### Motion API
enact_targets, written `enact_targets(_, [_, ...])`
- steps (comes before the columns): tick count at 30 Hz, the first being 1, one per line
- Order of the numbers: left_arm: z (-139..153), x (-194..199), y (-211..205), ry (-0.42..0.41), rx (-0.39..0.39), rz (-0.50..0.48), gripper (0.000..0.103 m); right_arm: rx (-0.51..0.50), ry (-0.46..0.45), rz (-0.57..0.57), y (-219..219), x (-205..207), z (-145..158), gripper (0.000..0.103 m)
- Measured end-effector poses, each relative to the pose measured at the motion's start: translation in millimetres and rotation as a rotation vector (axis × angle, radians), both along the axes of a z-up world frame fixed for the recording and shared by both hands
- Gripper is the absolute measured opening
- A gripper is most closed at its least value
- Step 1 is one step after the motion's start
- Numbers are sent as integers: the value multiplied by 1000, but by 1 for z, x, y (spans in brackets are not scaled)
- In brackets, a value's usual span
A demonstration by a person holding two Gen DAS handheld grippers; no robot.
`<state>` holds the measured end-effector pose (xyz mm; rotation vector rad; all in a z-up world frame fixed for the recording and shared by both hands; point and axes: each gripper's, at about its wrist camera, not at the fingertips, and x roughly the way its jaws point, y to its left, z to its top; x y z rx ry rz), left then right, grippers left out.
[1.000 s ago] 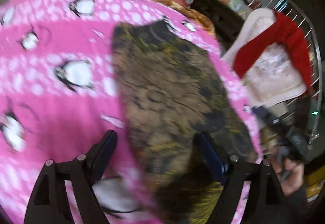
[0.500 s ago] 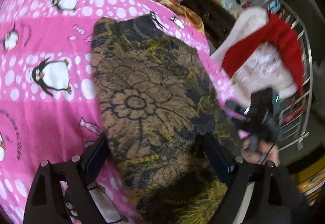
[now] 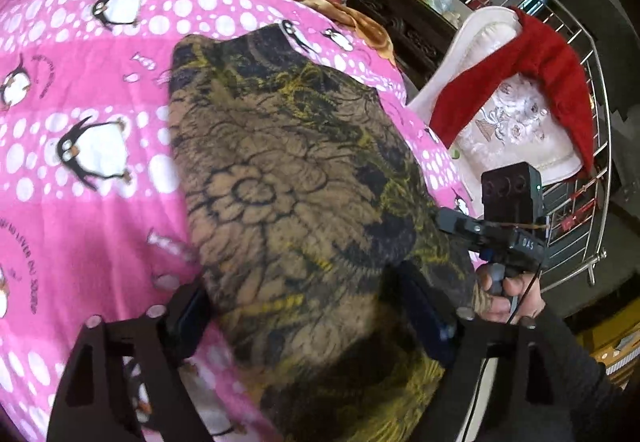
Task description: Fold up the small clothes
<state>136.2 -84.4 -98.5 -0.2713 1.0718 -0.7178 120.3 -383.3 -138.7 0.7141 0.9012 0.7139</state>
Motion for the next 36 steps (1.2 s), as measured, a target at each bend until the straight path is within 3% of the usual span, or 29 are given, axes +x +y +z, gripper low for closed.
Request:
enact_targets(5, [-2, 7, 3, 8, -19, 34, 82, 32, 5, -55, 1, 7, 1, 57])
enact_targets(9, [-2, 8, 4, 8, -18, 52, 81, -87, 20, -169, 9, 19, -1, 46])
enact_targets(11, [-1, 7, 7, 0, 16, 62, 59, -98, 3, -135, 12, 15, 1, 46])
enact_targets(14, [-5, 11, 17, 34, -10, 99, 47, -117, 11, -113, 12, 13, 2, 41])
enact_targets(22, [-3, 10, 13, 27, 10, 113, 53, -129, -9, -179, 16, 22, 2, 40])
enact_targets(24, [-4, 8, 14, 27, 3, 126, 52, -119, -33, -148, 17, 18, 5, 28])
enact_targets(25, [-3, 8, 13, 19, 10, 128, 50, -126, -43, -142, 18, 16, 5, 28])
enact_targets(28, [3, 1, 7, -19, 50, 125, 29, -134, -43, -164, 19, 15, 8, 22])
enact_targets(32, [22, -3, 7, -55, 73, 106, 25, -165, -45, -184, 24, 9, 23, 21])
enact_targets(36, [35, -3, 19, -62, 68, 95, 25, -158, 29, -193, 35, 11, 27, 21])
